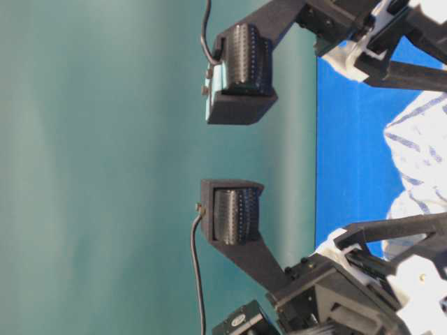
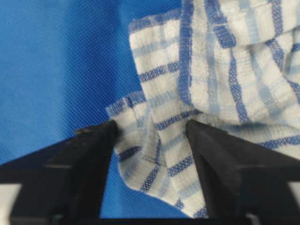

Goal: Lift the towel with both arms.

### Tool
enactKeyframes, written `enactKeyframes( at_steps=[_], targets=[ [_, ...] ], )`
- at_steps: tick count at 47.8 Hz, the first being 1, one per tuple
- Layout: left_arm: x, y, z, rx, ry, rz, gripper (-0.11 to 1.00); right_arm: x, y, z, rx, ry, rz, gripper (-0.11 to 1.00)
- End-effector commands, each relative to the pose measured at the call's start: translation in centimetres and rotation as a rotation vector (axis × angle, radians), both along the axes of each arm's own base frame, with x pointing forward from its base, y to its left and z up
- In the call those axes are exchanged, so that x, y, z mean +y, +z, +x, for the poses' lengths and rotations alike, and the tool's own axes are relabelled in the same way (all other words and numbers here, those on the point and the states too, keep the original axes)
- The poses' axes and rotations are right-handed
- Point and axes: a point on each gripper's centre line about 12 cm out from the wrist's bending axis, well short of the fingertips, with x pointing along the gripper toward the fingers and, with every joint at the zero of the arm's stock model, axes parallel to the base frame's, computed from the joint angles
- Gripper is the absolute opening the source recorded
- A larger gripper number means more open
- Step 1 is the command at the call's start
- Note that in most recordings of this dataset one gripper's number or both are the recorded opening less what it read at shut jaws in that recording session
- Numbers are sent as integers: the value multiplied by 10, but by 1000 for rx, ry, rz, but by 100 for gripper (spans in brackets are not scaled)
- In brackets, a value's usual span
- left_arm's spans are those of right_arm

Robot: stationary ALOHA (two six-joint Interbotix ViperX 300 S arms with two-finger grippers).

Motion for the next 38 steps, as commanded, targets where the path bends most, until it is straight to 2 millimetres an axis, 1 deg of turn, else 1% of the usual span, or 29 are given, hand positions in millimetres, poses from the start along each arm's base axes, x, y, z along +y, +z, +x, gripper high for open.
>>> enactKeyframes(
  at_steps=[1, 4, 5, 9, 10, 11, 19, 23, 26, 29, 32, 36, 38],
  targets=[
    [0, 6, 3, -18, 3, -2, 57, -2, 4, 3, -17, 0, -2, 54],
    [0, 5, 3, -12, 3, -2, 37, -3, 4, 3, -15, 4, -8, 39],
    [0, 6, 2, -12, 1, -1, 31, -4, 4, 3, -13, 3, -8, 32],
    [1, 5, 1, -3, 0, 1, 12, -5, 4, 3, -15, 3, -11, 10],
    [1, 4, 0, 0, 0, 1, 8, -5, 5, 4, -17, 3, -11, 7],
    [1, 4, 0, 0, 0, 1, 5, -5, 5, 4, -17, 3, -11, 7],
    [1, 8, 1, -2, 3, -1, 5, -5, 9, 5, -28, 3, -11, 7],
    [1, 13, 1, -3, 2, -1, 5, -5, 18, 5, -49, 2, -8, 7],
    [1, 21, -1, -3, 2, -1, 5, -5, 30, 5, -72, 1, -6, 7],
    [1, 34, -3, -9, 1, -2, 5, -6, 44, 4, -92, 0, -7, 7],
    [3, 49, -6, -15, 5, -4, 5, -8, 64, 3, -116, -5, -8, 7],
    [6, 74, -12, -36, 12, -6, 5, -12, 88, 0, -137, -16, -12, 7],
    [8, 90, -17, -52, 16, -9, 5, -14, 101, -2, -146, -20, -16, 7]
  ],
)
